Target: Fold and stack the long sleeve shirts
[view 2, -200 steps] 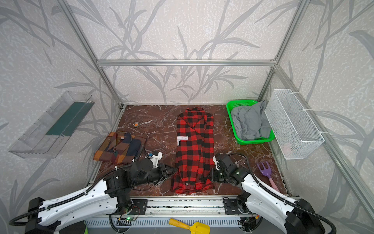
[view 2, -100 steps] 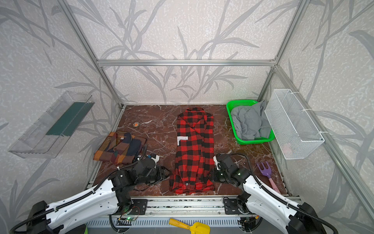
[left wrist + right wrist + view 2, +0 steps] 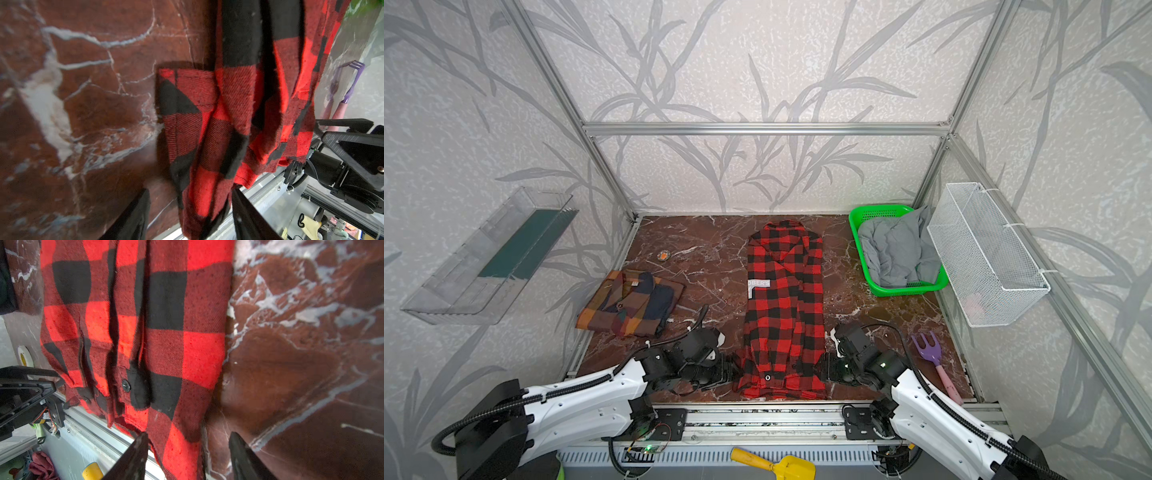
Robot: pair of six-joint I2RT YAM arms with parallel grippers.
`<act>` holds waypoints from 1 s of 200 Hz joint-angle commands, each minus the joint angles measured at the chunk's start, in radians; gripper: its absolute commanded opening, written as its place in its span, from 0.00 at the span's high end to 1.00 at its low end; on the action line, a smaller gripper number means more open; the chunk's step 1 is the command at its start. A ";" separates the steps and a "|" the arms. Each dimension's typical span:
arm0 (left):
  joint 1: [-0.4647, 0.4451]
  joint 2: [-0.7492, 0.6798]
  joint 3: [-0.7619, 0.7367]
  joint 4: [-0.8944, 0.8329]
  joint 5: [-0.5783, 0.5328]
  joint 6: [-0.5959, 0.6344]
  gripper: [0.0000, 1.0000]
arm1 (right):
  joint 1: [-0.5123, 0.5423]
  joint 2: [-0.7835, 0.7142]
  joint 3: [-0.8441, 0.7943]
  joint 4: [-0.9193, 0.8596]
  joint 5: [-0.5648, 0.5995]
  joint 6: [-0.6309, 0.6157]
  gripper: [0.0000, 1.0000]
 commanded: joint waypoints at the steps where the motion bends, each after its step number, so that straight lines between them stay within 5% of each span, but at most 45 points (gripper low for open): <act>1: 0.002 0.016 -0.026 0.103 0.057 -0.030 0.37 | 0.004 -0.018 -0.030 -0.025 -0.056 0.043 0.40; 66: -0.070 0.149 -0.053 0.317 0.105 -0.124 0.44 | 0.028 -0.035 -0.069 0.021 -0.074 0.098 0.47; 115: -0.082 0.217 -0.066 0.394 0.119 -0.145 0.63 | 0.092 0.038 -0.094 0.135 -0.063 0.140 0.58; 171: -0.083 0.213 -0.037 0.419 0.126 -0.162 1.00 | 0.093 0.039 -0.067 0.145 -0.052 0.136 0.87; 200: -0.081 0.190 0.040 0.359 0.114 -0.152 1.00 | 0.093 0.038 0.015 0.091 -0.011 0.099 0.97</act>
